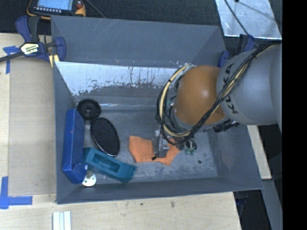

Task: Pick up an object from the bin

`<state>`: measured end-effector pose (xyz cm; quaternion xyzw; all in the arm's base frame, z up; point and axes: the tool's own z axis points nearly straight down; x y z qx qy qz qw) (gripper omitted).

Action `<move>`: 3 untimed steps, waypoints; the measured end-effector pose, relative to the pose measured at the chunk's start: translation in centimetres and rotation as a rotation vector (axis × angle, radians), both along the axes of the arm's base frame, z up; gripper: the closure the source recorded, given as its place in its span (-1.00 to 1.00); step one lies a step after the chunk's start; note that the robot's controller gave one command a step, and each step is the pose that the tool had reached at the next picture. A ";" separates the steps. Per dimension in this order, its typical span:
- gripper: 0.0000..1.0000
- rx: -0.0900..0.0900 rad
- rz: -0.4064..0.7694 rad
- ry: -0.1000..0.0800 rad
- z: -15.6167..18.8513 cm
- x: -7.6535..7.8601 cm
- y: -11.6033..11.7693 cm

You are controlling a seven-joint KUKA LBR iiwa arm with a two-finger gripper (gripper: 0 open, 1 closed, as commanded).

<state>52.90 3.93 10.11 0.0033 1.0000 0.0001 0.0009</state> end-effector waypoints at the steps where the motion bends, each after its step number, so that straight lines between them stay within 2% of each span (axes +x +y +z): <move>1: -1.00 0.000 0.000 0.000 0.0 0.0 0.0; 2: 1.00 0.000 0.000 0.000 0.0 0.0 0.0; 3: -1.00 0.000 -0.001 0.000 0.0 0.0 0.0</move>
Offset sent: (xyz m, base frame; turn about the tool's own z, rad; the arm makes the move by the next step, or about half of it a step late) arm 0.0000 0.0000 0.0000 0.0000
